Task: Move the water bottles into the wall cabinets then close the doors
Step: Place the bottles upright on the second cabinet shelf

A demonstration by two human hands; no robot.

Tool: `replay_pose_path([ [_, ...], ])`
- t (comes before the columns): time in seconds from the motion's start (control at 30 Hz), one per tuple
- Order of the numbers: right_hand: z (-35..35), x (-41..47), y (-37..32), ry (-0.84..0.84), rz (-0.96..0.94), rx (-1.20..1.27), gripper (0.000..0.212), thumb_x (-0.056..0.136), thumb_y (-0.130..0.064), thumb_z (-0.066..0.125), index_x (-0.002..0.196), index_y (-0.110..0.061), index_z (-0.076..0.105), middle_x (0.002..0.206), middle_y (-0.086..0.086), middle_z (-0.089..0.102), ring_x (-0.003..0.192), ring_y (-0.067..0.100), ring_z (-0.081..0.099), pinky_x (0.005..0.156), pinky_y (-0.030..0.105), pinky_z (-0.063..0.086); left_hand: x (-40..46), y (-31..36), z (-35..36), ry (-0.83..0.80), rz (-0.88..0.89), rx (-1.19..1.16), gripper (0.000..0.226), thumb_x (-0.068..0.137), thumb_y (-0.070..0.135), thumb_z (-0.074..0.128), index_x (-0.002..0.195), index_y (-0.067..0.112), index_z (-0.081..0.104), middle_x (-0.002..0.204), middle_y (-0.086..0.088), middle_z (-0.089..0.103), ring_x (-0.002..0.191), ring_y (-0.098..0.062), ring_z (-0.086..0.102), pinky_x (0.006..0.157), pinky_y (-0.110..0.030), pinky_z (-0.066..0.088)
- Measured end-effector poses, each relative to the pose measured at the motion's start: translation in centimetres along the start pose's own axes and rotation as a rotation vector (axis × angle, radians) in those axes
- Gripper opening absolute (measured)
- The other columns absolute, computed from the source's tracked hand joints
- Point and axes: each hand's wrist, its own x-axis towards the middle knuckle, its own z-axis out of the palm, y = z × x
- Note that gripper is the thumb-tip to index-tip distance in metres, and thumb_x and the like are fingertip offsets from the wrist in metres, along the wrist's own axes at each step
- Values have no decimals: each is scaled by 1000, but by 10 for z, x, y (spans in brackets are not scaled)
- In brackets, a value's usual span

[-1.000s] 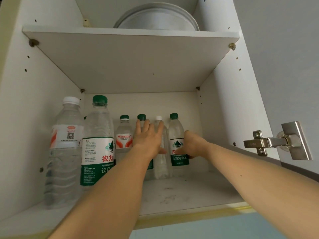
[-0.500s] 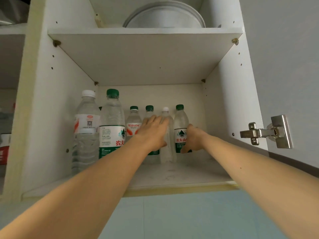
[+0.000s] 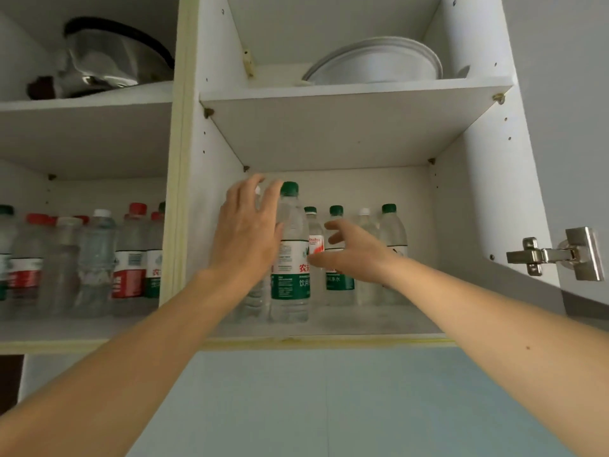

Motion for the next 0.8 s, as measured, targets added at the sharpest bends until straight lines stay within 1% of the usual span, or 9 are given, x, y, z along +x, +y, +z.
replay_pose_path([
  [0.07, 14, -2, -11, -25, -7, 42, 92, 81, -45, 81, 155, -21, 32, 143, 0, 54, 119, 18, 59, 101, 42, 52, -13, -15, 4, -70, -59, 4, 74, 93, 25, 69, 153, 17, 26, 156, -13, 26, 142, -34, 29, 109, -49, 45],
  [0.2, 39, -3, -20, -65, 7, 184, 76, 79, -32, 86, 141, -19, 43, 120, -3, 66, 105, 15, 68, 93, 43, 59, -32, -28, 13, -172, -267, -201, 80, 96, 29, 66, 155, 29, 12, 156, -11, 22, 131, -35, 43, 101, -49, 50],
  [0.27, 46, -5, -20, -56, 38, 244, 73, 80, -27, 86, 137, -20, 42, 119, 0, 66, 104, 17, 69, 90, 43, 60, -35, -28, 16, -203, -380, -363, 85, 94, 29, 69, 155, 33, 11, 150, -11, 31, 115, -26, 54, 90, -39, 51],
  [0.33, 48, -7, -21, -46, 48, 284, 69, 81, -22, 85, 136, -20, 42, 118, -1, 67, 103, 16, 69, 89, 41, 61, -37, -28, 21, -220, -419, -416, 93, 90, 30, 74, 156, 35, 7, 142, -10, 39, 105, -18, 51, 80, -33, 45],
  [0.5, 35, -13, -12, 8, 76, 245, 61, 81, -20, 85, 123, -31, 42, 112, -6, 68, 100, 13, 70, 90, 40, 61, -41, -22, 25, -175, -427, -415, 93, 90, 34, 73, 156, 35, 8, 142, -10, 42, 107, -26, 60, 71, -34, 49],
  [0.6, 14, -22, 5, 63, 156, 154, 64, 80, -24, 85, 122, -37, 39, 110, -7, 68, 99, 13, 69, 86, 39, 62, -41, -12, 28, -169, -417, -491, 89, 92, 33, 71, 155, 37, 10, 143, -10, 41, 105, -26, 60, 73, -40, 55],
  [0.67, -4, -28, 21, 97, 207, 83, 67, 80, -25, 85, 127, -34, 40, 113, -5, 68, 101, 16, 69, 86, 41, 62, -41, -5, 30, -173, -412, -552, 85, 93, 32, 71, 155, 35, 13, 145, -9, 42, 108, -23, 60, 75, -38, 53],
  [0.73, -23, -33, 40, 143, 260, 26, 74, 79, -25, 86, 138, -26, 41, 120, -2, 69, 106, 19, 69, 93, 45, 59, -41, -1, 33, -191, -414, -603, 84, 93, 32, 70, 156, 32, 16, 147, -8, 42, 119, -24, 57, 85, -42, 52],
  [0.8, -39, -37, 59, 204, 320, -53, 79, 80, -27, 86, 143, -20, 39, 126, 1, 66, 107, 19, 66, 96, 40, 56, -42, 0, 34, -208, -424, -655, 82, 93, 32, 70, 156, 30, 17, 148, -7, 42, 127, -25, 53, 97, -46, 49],
])
